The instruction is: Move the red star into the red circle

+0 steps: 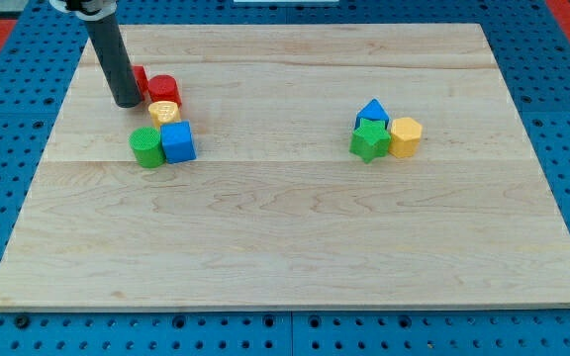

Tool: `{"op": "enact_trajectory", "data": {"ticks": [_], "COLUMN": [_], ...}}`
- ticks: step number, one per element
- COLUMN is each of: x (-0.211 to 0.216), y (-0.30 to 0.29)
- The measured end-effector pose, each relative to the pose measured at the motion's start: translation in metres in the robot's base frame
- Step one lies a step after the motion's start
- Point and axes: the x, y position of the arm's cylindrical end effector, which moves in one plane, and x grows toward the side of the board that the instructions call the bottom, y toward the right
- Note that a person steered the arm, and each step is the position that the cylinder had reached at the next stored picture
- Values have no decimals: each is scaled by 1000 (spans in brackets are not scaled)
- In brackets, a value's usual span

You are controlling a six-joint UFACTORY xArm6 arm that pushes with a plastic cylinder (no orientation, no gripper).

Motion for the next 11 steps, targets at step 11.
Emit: {"op": "enact_trajectory", "data": {"ticks": [11], "x": [-41], "y": [35]}}
